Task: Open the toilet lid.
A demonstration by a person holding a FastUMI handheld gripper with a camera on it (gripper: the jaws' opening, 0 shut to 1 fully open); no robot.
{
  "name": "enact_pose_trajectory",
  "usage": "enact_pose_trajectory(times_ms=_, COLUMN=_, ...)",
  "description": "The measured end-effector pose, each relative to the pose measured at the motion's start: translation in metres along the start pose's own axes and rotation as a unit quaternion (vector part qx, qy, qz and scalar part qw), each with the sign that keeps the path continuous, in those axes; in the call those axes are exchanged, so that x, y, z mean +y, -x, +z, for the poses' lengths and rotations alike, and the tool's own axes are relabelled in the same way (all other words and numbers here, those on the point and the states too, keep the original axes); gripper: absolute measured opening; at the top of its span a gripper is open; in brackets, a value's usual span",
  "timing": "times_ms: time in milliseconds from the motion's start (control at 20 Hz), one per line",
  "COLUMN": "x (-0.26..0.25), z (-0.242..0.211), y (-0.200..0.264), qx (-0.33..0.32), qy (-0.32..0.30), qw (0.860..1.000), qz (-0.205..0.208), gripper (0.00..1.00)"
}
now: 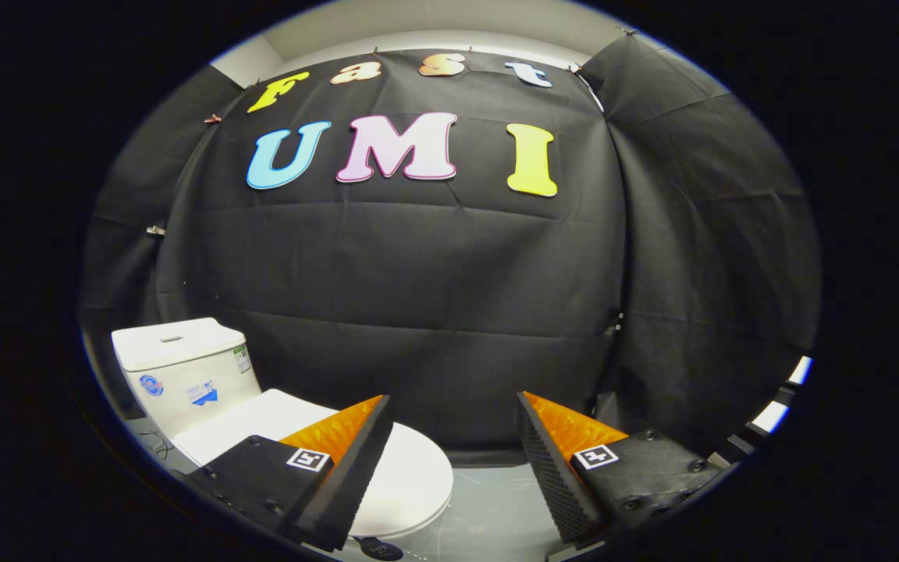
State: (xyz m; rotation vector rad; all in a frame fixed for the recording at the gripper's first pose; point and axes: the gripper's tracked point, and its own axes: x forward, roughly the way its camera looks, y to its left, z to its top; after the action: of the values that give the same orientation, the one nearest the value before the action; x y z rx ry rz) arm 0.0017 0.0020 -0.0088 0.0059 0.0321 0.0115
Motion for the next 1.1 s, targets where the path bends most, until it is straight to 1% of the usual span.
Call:
enact_pose_trajectory(times_ms=450, x=-0.0003, z=0.001, y=-0.0003, qx=-0.003, qy=0.006, qw=1.0, qz=-0.002, gripper=0.97)
enact_pose_trajectory(times_ms=950, x=-0.0035, z=-0.0003, y=-0.0007, qx=0.0, qy=-0.002, qw=1.0, qz=-0.005, gripper=0.97)
enact_pose_trajectory(times_ms=1100, x=-0.0036, z=0.0064, y=-0.0013, qx=-0.002, qy=-0.007, qw=1.0, qz=-0.005, gripper=0.97)
